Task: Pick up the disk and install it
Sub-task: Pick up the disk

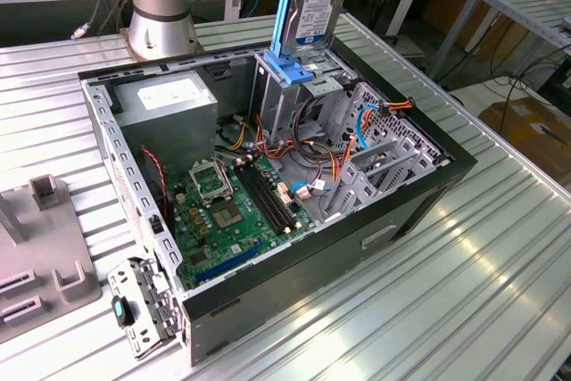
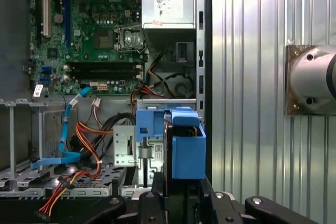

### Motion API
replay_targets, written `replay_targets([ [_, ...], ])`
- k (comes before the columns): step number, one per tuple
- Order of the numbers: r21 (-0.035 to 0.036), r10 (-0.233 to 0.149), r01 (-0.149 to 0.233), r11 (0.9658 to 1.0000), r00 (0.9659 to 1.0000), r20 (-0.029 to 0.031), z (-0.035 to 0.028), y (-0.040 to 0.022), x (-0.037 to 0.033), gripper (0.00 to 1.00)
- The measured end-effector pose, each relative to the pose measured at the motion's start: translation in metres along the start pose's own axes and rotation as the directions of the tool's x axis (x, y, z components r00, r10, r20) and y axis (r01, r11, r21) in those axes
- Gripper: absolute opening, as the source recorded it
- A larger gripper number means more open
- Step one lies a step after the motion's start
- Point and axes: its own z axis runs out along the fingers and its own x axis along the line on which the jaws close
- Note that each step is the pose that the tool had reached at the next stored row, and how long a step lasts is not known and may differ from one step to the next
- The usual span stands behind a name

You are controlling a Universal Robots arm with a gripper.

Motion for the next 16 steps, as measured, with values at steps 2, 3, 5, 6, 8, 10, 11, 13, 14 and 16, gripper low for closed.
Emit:
replay_targets([
  [2,0.0000,0.000,0.000,1.0000,1.0000,0.0000,0.0000,-0.0001,0.0000,0.35],
  [3,0.0000,0.000,0.000,1.0000,1.0000,0.0000,0.0000,-0.0001,0.0003,0.35],
  [5,0.0000,0.000,0.000,1.0000,1.0000,-0.0002,-0.0001,-0.0001,0.0014,0.35],
  [6,0.0000,0.000,0.000,1.0000,1.0000,-0.0001,0.0000,-0.0001,0.0022,0.35],
  [8,0.0000,0.000,0.000,1.0000,1.0000,-0.0001,-0.0001,-0.0002,0.0045,0.35],
  [10,0.0000,0.000,0.000,1.0000,1.0000,0.0000,-0.0001,-0.0003,0.0076,0.35],
  [11,0.0000,0.000,0.000,1.0000,1.0000,0.0001,0.0000,-0.0004,0.0098,0.35],
  [13,0.0000,0.000,0.000,1.0000,1.0000,0.0000,-0.0001,-0.0005,0.0128,0.35],
  [14,0.0000,0.000,0.000,1.0000,1.0000,0.0000,-0.0001,-0.0006,0.0150,0.35],
  [16,0.0000,0.000,0.000,1.0000,1.0000,0.0000,-0.0002,-0.0009,0.0192,0.35],
])
